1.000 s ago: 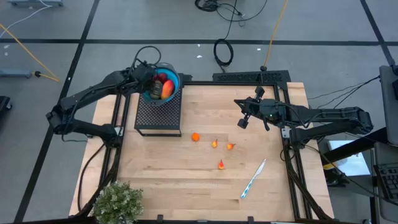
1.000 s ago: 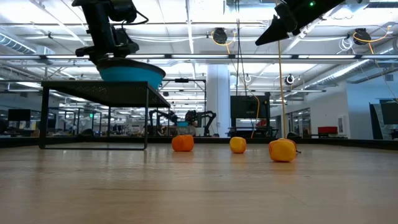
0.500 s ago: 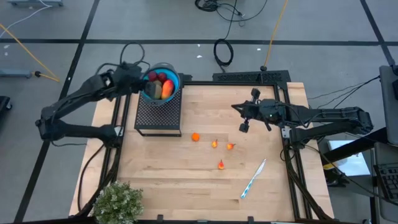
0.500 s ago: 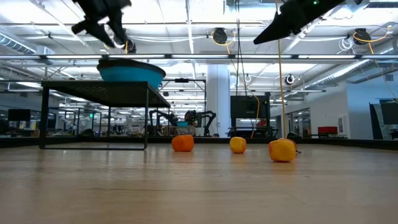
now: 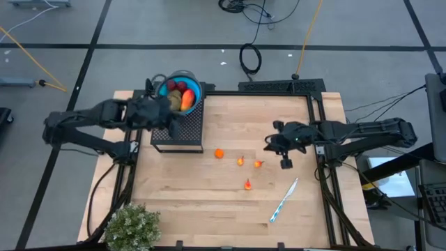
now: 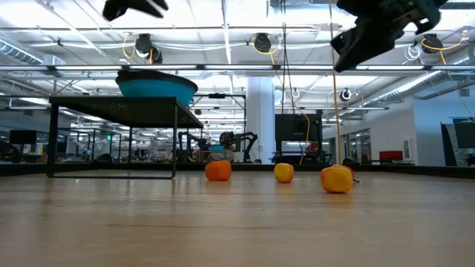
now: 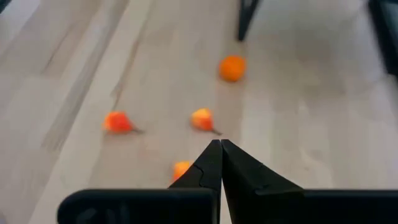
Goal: Pick & Place Fruit
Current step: Put the right peach into the blue strainer bowl on the shelf
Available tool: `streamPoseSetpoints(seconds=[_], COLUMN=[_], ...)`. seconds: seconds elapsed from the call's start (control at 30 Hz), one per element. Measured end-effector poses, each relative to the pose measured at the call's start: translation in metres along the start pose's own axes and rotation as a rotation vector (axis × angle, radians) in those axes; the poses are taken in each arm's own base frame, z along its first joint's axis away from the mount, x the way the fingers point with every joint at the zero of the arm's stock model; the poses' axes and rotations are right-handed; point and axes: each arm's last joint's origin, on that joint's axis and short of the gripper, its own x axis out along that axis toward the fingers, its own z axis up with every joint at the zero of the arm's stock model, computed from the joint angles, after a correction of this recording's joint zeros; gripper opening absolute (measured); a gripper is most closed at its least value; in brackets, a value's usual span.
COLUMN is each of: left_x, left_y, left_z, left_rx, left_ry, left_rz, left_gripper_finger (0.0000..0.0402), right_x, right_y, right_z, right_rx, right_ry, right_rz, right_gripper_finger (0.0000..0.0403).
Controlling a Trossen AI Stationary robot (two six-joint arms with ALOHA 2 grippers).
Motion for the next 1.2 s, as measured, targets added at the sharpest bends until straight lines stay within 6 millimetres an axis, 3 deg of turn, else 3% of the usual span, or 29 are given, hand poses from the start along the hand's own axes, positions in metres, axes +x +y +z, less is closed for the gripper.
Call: streamPoseSetpoints(seconds=[0.3,0.4,0.53,0.77,0.97,1.2], left_x=[-0.002,0.001,0.005,0.005,0.003,-0.013], left_y=[-0.054,-0.062,-0.065,-0.052,-0.021,0.015], left_z=[-0.025,-0.038,-0.056,-0.071,-0.080,-0.084], left_rx=[0.266,0.310,0.316,0.360,0.349,0.336], left_ry=[-0.125,-0.148,-0.162,-0.224,-0.252,-0.308], left_rz=[-0.168,-0.230,-0.288,-0.371,-0.413,-0.475], left_gripper_finger=[0.0020,0.0004,0.0013,0.0003,0.0003,0.0008], right_x=[0.030,0.038,0.045,0.048,0.048,0.052], right_y=[0.021,0.022,0.022,0.022,0.017,0.008], right_z=[0.000,-0.001,-0.002,-0.003,-0.003,-0.004], right_rx=[-0.151,-0.157,-0.157,-0.195,-0.182,-0.155], right_ry=[0.079,0.104,0.122,0.133,0.130,0.137], right_rz=[0.109,0.118,0.119,0.118,0.102,0.077], right_gripper_finger=[0.0003,0.0007,0.0018,0.0050,0.0081,0.0120])
